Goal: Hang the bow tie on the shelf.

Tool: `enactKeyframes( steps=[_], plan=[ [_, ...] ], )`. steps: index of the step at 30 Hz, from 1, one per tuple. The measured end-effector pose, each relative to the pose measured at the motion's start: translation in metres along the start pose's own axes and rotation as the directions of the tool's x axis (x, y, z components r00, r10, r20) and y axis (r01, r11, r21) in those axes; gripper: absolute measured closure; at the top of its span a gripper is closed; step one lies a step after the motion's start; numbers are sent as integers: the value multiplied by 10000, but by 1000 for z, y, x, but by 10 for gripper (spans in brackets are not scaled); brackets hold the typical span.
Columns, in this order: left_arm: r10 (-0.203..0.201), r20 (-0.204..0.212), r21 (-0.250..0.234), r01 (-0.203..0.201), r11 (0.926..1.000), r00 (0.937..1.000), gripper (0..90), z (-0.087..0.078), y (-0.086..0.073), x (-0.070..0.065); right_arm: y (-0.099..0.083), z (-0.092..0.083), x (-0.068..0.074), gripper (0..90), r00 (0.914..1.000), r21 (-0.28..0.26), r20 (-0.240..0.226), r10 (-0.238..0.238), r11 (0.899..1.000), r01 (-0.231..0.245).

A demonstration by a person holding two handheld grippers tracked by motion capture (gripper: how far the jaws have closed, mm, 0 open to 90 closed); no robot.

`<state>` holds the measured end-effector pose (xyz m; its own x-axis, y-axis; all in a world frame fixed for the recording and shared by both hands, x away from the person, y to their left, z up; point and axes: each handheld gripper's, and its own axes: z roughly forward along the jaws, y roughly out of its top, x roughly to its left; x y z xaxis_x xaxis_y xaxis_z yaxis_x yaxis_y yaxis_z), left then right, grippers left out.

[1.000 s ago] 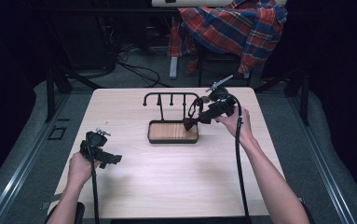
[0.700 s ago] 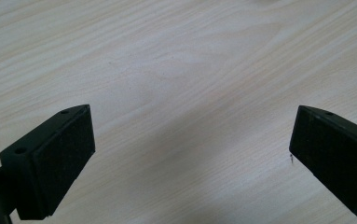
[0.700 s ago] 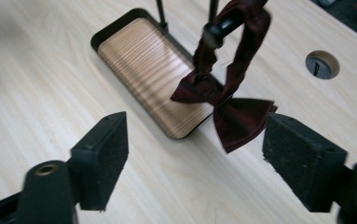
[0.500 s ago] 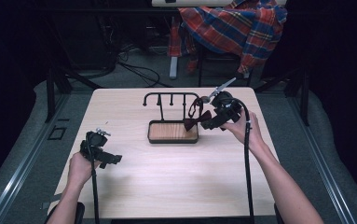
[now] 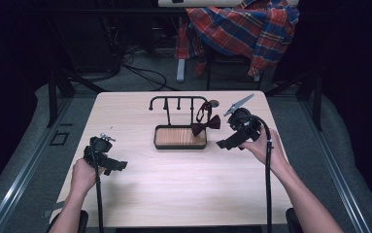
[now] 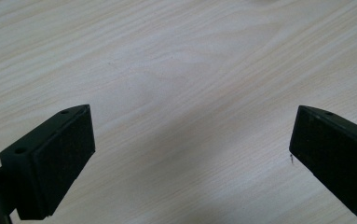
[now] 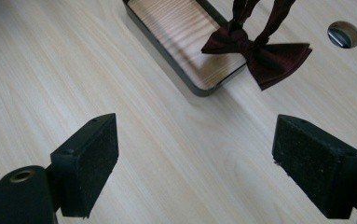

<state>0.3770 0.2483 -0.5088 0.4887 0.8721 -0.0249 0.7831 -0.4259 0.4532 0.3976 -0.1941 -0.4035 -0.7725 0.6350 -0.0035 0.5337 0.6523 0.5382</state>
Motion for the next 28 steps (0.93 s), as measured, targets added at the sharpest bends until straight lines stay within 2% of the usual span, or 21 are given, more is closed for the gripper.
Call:
enactKeyframes(
  steps=[8,15,17,19,23,25,28],
  plan=[
    [48,7,22,-48,10000,10000,1,0,0,-1,-30,5,10,141,10000,227,23,-33,9997,32],
    [23,62,-114,-23,9999,10000,1,0,0,-1,-62,22,17,141,9999,736,-52,139,9972,-135],
    [-41,86,-228,43,9997,10000,1,0,0,-1,-70,26,19,146,10000,871,-79,37,9962,-30],
    [-3,106,-120,4,9999,9999,1,0,1,-1,-78,31,22,150,10000,767,-23,43,9970,-41],
    [-19,68,-91,20,10000,10000,1,0,1,-2,-85,40,22,146,9999,1424,-112,68,9898,-52],
    [0,54,-50,0,10000,10000,1,1,1,-2,-86,41,22,146,10000,1501,-41,59,9887,-52],
    [-31,39,-58,31,10000,10000,1,1,1,-2,-86,39,19,156,9998,1304,-56,205,9913,-196]
  ],
)
